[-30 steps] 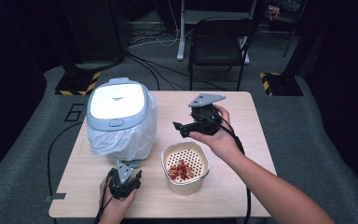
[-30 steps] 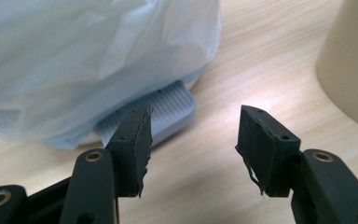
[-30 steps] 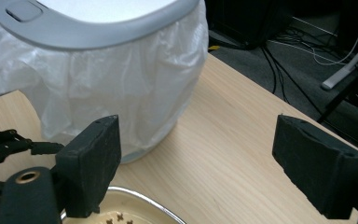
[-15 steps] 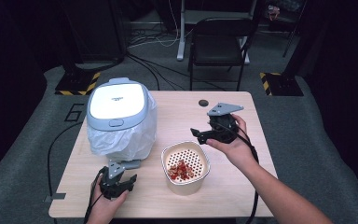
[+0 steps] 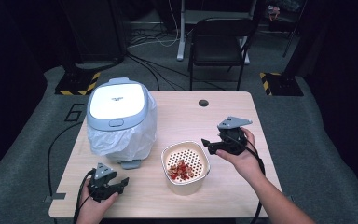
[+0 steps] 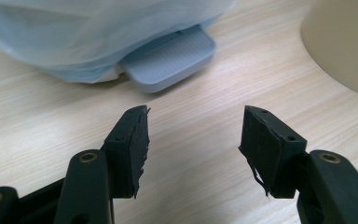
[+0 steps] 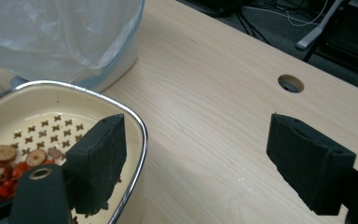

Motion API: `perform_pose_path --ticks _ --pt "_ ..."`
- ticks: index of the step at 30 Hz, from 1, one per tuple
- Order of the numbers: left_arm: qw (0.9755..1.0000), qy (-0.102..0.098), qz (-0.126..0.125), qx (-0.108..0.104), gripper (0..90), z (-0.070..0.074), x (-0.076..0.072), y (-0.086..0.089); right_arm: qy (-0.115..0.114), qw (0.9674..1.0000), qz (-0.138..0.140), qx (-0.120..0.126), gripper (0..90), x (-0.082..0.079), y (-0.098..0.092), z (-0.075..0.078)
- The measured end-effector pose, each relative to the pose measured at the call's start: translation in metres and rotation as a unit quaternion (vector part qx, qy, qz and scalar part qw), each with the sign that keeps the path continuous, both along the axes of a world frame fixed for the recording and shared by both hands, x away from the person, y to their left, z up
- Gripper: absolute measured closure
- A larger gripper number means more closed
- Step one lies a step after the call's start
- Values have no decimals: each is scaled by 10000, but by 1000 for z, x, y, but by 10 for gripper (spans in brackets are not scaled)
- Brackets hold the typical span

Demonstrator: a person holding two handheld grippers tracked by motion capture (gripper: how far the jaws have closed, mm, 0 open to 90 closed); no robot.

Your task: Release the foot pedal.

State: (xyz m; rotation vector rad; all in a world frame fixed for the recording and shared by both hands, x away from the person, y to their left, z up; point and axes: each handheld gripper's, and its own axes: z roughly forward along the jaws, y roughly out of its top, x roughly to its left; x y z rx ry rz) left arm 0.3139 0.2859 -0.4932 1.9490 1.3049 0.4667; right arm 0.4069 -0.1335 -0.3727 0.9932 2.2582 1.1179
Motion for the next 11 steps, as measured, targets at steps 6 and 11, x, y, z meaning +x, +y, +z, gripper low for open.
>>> perform_pose_path --ticks 6,11 --pt "9998 36 166 -48 410 0 1 14 5 9997 -218 99 199 -4 -8 -18" --pt "9995 45 315 -41 394 -3 1 23 -68 9980 -601 176 193 -10 -30 -35"
